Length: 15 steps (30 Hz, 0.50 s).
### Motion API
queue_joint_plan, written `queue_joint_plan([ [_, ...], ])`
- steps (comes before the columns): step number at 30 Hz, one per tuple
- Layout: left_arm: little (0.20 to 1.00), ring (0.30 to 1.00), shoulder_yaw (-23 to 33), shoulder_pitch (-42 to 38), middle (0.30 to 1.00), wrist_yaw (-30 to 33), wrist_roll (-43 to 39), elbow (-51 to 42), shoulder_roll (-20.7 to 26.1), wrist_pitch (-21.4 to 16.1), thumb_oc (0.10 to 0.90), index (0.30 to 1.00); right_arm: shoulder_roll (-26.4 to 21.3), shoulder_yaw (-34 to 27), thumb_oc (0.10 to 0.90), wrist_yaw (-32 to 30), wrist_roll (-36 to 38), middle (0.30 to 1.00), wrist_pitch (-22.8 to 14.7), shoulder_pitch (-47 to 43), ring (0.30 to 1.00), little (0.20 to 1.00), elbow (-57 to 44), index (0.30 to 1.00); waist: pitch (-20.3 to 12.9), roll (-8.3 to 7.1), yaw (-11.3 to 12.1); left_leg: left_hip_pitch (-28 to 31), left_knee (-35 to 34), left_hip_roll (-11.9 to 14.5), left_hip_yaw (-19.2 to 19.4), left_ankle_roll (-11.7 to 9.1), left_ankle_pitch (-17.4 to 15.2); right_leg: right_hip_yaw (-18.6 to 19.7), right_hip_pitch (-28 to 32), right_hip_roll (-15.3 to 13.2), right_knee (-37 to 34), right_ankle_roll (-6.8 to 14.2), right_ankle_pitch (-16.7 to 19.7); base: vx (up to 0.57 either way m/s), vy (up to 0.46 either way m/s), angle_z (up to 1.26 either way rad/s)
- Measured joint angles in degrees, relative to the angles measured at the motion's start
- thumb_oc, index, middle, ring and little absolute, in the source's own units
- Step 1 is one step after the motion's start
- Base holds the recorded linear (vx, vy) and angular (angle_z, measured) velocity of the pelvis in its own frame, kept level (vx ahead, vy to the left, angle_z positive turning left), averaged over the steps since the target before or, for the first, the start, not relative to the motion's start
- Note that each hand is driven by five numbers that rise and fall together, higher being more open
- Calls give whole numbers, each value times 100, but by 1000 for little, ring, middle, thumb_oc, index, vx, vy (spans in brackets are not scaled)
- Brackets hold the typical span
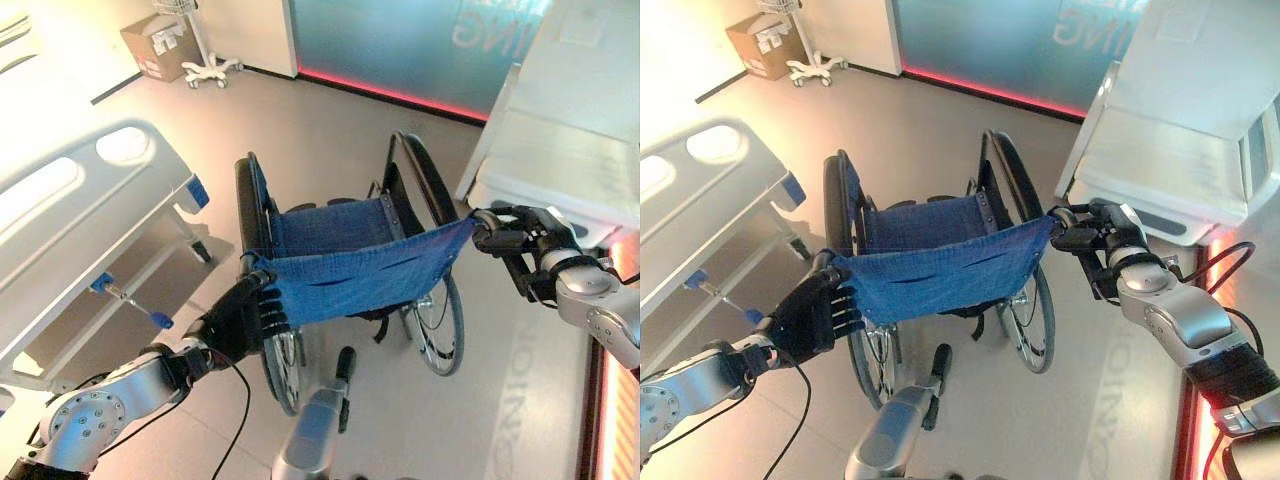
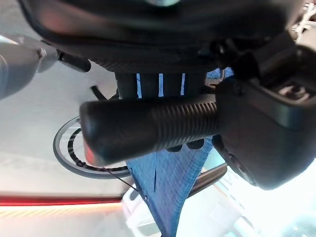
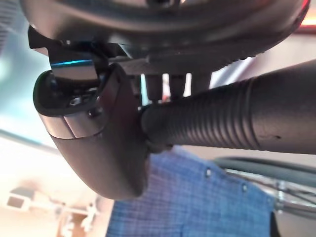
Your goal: Push the wheelchair next to the bed
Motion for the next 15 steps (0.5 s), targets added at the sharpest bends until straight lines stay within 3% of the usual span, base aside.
queue_joint_plan([
  [1, 300, 300, 42, 0, 300, 6, -1, -2, 24, 0, 400, 300, 16, -6, 400, 3, -6, 300, -38, 0, 300, 300, 2, 300, -35, -36, 31, 105, -98, -67, -28, 59, 195, 2, 22, -60, 80, 34, -114, 518, 69, -40],
  [2, 300, 300, 114, -41, 300, 63, 10, 34, -70, -1, 400, 300, 144, -8, 400, 5, -107, 300, -184, -43, 300, 300, 68, 300, -24, -87, 36, 124, -18, -193, -100, 180, 331, -251, -152, -141, 631, 203, -217, 618, 88, -18],
  [3, 300, 300, 119, -113, 300, 129, 80, 135, -174, -7, 400, 300, 357, 19, 400, 4, -291, 300, -208, -99, 300, 300, 170, 300, -45, -54, 105, 242, 4, -191, -146, 403, 421, -738, -585, -189, 1615, 534, -161, 605, 76, -12],
  [4, 300, 300, 136, -151, 300, 119, 144, 223, -127, 3, 400, 300, 486, 72, 400, 3, -338, 300, -208, -124, 300, 300, 235, 300, -43, -67, 144, 368, 134, -256, -76, 590, 524, -1014, -785, -262, 2452, 1008, 77, 577, 64, -12],
  [5, 300, 300, 114, -224, 300, 114, 151, 238, -73, 17, 400, 300, 543, 80, 400, 2, -393, 300, -206, -109, 300, 300, 273, 300, -51, -80, 181, 443, 294, -241, -40, 939, 712, -1155, -1099, -378, 3356, 1524, 334, 313, 26, 14],
  [6, 300, 300, 110, -265, 300, 113, 155, 261, -1, 36, 400, 300, 600, 75, 400, -16, -434, 300, -207, -59, 300, 300, 288, 300, -44, -214, 165, 467, 436, -356, -25, 983, 585, -1131, -1183, -475, 3733, 1783, 484, 326, 46, 30],
  [7, 300, 300, 110, -316, 300, 159, 178, 285, 71, 40, 400, 300, 631, 118, 400, -23, -424, 300, -187, -37, 300, 300, 292, 300, -121, -440, 174, 528, 420, -504, 87, 1102, 460, -1069, -1488, -651, 4250, 1989, 817, 266, 40, 31],
  [9, 300, 300, 110, -500, 300, 199, 213, 366, 261, 71, 400, 300, 716, 119, 400, -71, -438, 300, -188, -180, 300, 300, 286, 300, -121, -431, 117, 722, 149, -487, 78, 1204, 427, -1215, -2030, -858, 4389, 1898, 773, 400, 40, 18],
  [11, 300, 300, 107, -607, 300, 153, 225, 539, 333, 77, 400, 300, 823, 136, 400, -111, -471, 300, -187, -266, 300, 300, 285, 300, -90, -356, 84, 1026, -200, -488, -32, 1216, 441, -1574, -2387, -1202, 4155, 1468, 496, 409, -74, 16],
  [12, 300, 300, 71, -724, 300, 81, 232, 677, 372, 78, 400, 300, 867, 137, 400, -150, -516, 300, -187, -278, 300, 300, 277, 300, -58, -302, 6, 1177, -284, -465, -105, 1176, 470, -1676, -2440, -1279, 3683, 1334, 412, 341, -132, 35],
  [13, 300, 300, 62, -769, 300, 42, 255, 738, 379, 77, 400, 300, 886, 139, 400, -164, -521, 300, -187, -284, 300, 300, 277, 300, -52, -293, -30, 1249, -338, -465, -178, 1194, 455, -1711, -2530, -1322, 3380, 1319, 405, 303, -197, 50],
  [15, 300, 300, 61, -931, 300, -117, 374, 948, 345, 49, 400, 300, 903, 145, 400, -168, -555, 300, -225, -314, 300, 300, 272, 300, 13, -224, -223, 1441, -364, -449, -393, 1208, 296, -1819, -2942, -1402, 2010, 1318, 463, 480, -373, 59],
])
